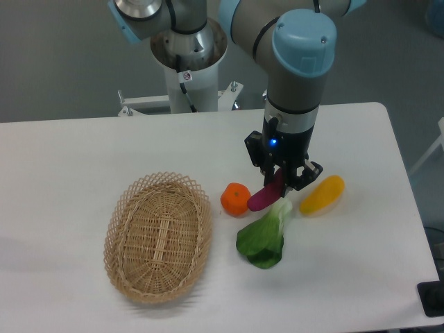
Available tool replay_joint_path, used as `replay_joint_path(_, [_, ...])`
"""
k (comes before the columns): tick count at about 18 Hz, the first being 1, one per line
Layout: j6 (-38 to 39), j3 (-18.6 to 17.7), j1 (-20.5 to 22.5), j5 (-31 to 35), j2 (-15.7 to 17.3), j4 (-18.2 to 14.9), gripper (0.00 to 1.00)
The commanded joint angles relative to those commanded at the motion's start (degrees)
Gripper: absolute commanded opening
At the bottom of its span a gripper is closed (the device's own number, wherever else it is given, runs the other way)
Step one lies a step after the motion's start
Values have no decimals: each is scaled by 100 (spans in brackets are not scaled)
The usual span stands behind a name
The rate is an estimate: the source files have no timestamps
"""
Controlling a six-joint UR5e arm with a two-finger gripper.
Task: Place the sweet potato in the basket
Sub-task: 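Close the gripper on the purple sweet potato and lift it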
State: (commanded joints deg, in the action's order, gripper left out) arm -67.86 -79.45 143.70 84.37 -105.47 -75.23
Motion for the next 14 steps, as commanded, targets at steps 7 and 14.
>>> replay_joint_path(7, [254,-61,-35,-9,35,0,24])
replay_joint_path(14, [1422,-193,-509,44,-106,517,25])
